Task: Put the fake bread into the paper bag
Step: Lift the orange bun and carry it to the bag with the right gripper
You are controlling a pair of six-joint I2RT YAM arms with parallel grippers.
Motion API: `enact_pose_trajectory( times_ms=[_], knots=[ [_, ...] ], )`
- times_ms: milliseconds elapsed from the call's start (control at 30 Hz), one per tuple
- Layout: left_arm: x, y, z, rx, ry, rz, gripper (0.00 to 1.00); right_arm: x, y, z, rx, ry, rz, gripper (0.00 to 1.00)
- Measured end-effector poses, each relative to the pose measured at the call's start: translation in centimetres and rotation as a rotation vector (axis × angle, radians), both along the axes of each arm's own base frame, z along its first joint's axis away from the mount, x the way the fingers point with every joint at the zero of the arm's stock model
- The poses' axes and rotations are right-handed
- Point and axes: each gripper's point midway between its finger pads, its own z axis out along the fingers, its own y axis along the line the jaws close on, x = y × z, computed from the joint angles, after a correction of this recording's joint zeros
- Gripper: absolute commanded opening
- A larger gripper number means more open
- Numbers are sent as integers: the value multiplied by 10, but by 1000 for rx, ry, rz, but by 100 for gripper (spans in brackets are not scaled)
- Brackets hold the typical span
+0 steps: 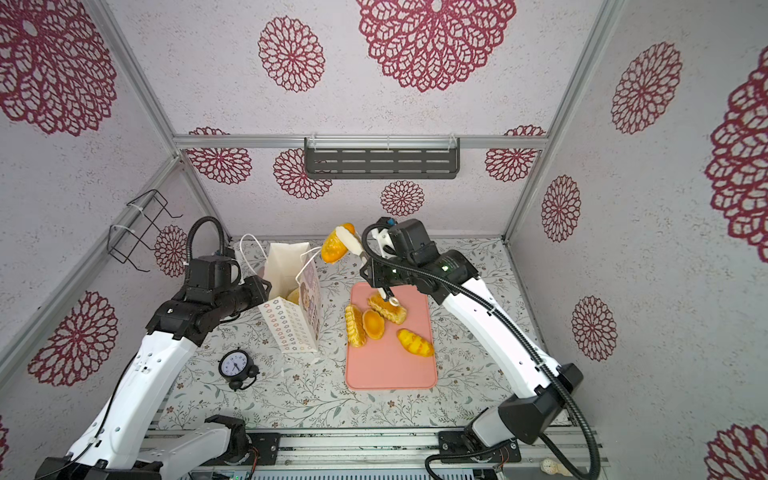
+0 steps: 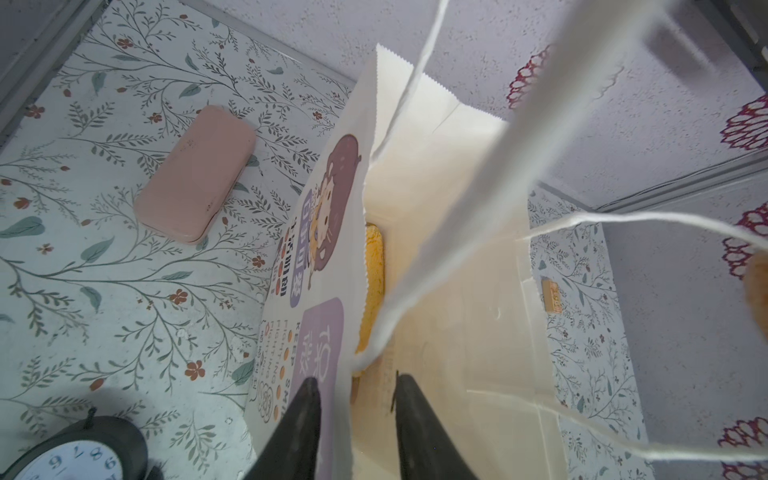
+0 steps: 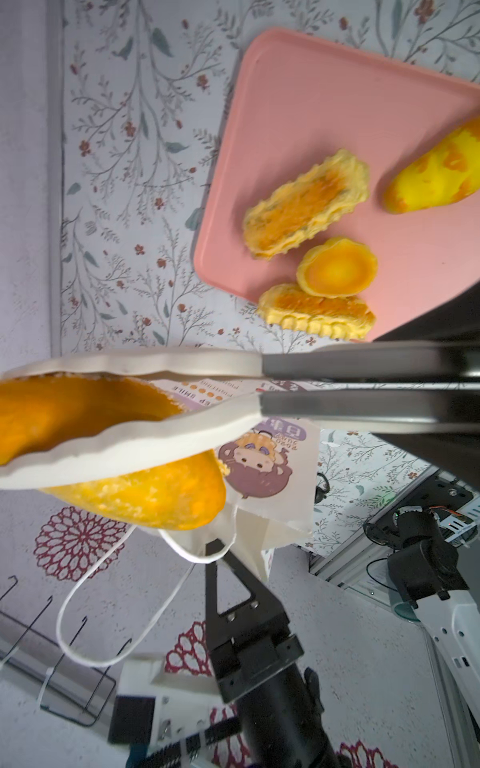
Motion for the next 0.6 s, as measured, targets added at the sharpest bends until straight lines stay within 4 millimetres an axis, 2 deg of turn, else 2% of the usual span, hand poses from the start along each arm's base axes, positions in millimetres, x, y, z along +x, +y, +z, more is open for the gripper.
enact_pose_trajectory(
  times_ms=[133,233,500,600],
  knots=[
    [-2,2,2,1,-7,7,22,6,30,23,12,-69,55,25],
    [-3,2,5,0,-15,9,17,7,40,26,-2,-89,64,25],
    [-4,3,6,4,-18,8,10,22,13,17,-110,-115,-66,24],
    [-4,3,6,5,-18,7,8,22,1,24,-125,-144,-111,24]
  ],
)
